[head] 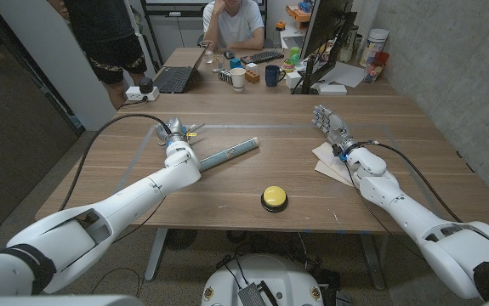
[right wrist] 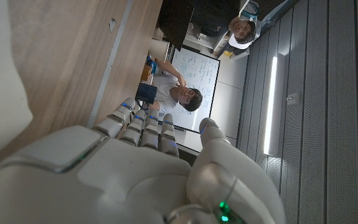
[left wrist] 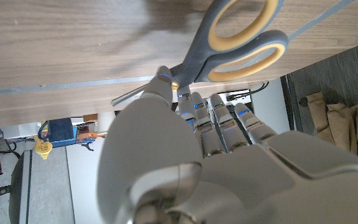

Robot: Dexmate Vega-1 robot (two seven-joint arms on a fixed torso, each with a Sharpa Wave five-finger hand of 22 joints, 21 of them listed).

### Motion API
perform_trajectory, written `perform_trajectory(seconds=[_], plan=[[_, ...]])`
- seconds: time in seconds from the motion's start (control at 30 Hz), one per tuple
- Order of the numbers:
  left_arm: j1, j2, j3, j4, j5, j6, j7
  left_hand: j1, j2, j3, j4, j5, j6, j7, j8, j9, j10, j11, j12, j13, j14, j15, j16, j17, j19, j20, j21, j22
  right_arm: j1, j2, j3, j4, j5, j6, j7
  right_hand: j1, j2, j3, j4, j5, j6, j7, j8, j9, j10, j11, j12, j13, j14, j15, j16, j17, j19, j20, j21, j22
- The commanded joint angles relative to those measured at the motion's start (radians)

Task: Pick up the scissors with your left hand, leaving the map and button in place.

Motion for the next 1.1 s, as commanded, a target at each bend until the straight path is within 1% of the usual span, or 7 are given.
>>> perform_trajectory(seconds=[0.03, 0.23, 0.3, 0.4, 0.6, 0.83, 1.1], plan=[[0.013, 0.016, -0.024, -0.053, -0.007, 0.021, 0.005, 0.005, 0.01, 0.002, 0.007, 0.007, 0.282, 0.085, 0.211, 0.069, 0.02, -0.012, -0.001, 0.002, 0.009, -0.035, -0.001, 0.004, 0.002, -0.003, -0.003, 0.002, -0.017, -0.015, 0.001, -0.051, -0.005, -0.014, -0.024, 0.002, -0.007, -0.002, -0.005, 0.003, -0.001, -0.001, -0.003, 0.002, -0.001, 0.001, -0.001, 0.002, -0.001, 0.009, -0.003, 0.003, -0.001, -0.012, -0.004, 0.004], [0.011, 0.034, -0.02, -0.087, 0.002, 0.041, -0.002, 0.005, 0.01, 0.002, 0.008, 0.007, 0.282, 0.087, 0.213, 0.073, 0.022, -0.013, -0.001, 0.003, 0.012, -0.032, 0.0, 0.004, 0.002, -0.004, -0.003, 0.003, -0.021, -0.02, 0.001, -0.066, -0.007, -0.017, -0.031, 0.002, -0.008, -0.002, -0.005, 0.003, -0.001, -0.001, -0.003, 0.002, -0.001, 0.001, -0.001, 0.002, -0.002, 0.009, -0.003, 0.003, -0.002, -0.012, -0.004, 0.004], [0.006, 0.051, -0.016, -0.111, 0.007, 0.061, -0.017, 0.005, 0.01, 0.003, 0.009, 0.007, 0.281, 0.086, 0.213, 0.074, 0.021, -0.012, -0.001, 0.003, 0.011, -0.031, -0.001, 0.004, 0.002, -0.003, -0.003, 0.003, -0.023, -0.021, 0.001, -0.074, -0.008, -0.016, -0.034, 0.002, -0.008, -0.002, -0.005, 0.003, 0.0, -0.001, -0.003, 0.002, -0.001, 0.001, -0.001, 0.002, -0.002, 0.008, -0.004, 0.003, -0.002, -0.012, -0.004, 0.004], [0.007, 0.065, -0.018, -0.132, 0.018, 0.074, -0.014, 0.005, 0.011, 0.003, 0.009, 0.007, 0.278, 0.087, 0.213, 0.076, 0.02, -0.007, -0.002, 0.003, 0.01, -0.03, -0.001, 0.004, 0.003, -0.002, -0.003, 0.003, -0.025, -0.022, 0.002, -0.081, -0.007, -0.017, -0.034, 0.003, -0.007, -0.003, -0.006, 0.003, 0.0, -0.001, -0.003, 0.002, 0.0, 0.001, -0.001, 0.002, -0.002, 0.008, -0.003, 0.002, -0.002, -0.013, -0.004, 0.004], [0.001, 0.093, -0.022, -0.186, 0.029, 0.109, -0.028, 0.005, 0.011, 0.003, 0.01, 0.006, 0.278, 0.085, 0.215, 0.08, 0.023, -0.013, -0.002, 0.003, 0.012, -0.031, -0.001, 0.004, 0.004, -0.004, -0.003, 0.003, -0.03, -0.025, 0.001, -0.101, -0.009, -0.019, -0.042, 0.003, -0.007, -0.003, -0.006, 0.003, 0.0, -0.001, -0.003, 0.002, 0.0, 0.0, 0.0, 0.002, -0.001, 0.008, -0.003, 0.003, -0.002, -0.013, -0.004, 0.004], [0.002, 0.112, -0.032, -0.224, 0.036, 0.124, -0.034, 0.005, 0.011, 0.004, 0.012, 0.006, 0.276, 0.082, 0.216, 0.084, 0.022, -0.008, -0.003, 0.003, 0.012, -0.03, -0.001, 0.004, 0.005, -0.004, -0.003, 0.003, -0.047, -0.041, 0.005, -0.152, -0.013, -0.032, -0.064, 0.003, -0.007, -0.003, -0.007, 0.003, 0.0, -0.001, -0.003, 0.002, 0.001, 0.001, 0.0, 0.002, -0.001, 0.008, -0.003, 0.002, -0.002, -0.013, -0.004, 0.005], [-0.008, 0.136, -0.032, -0.27, 0.048, 0.141, -0.05, 0.004, 0.012, 0.004, 0.014, 0.005, 0.274, 0.078, 0.218, 0.089, 0.023, -0.011, -0.003, 0.003, 0.012, -0.028, -0.001, 0.005, 0.005, -0.002, -0.003, 0.003, -0.073, -0.061, 0.013, -0.211, -0.017, -0.037, -0.092, 0.004, -0.006, -0.003, -0.007, 0.003, 0.001, 0.0, -0.002, 0.002, 0.003, 0.001, 0.001, 0.002, 0.0, 0.009, -0.002, 0.002, -0.002, -0.013, -0.003, 0.005]])
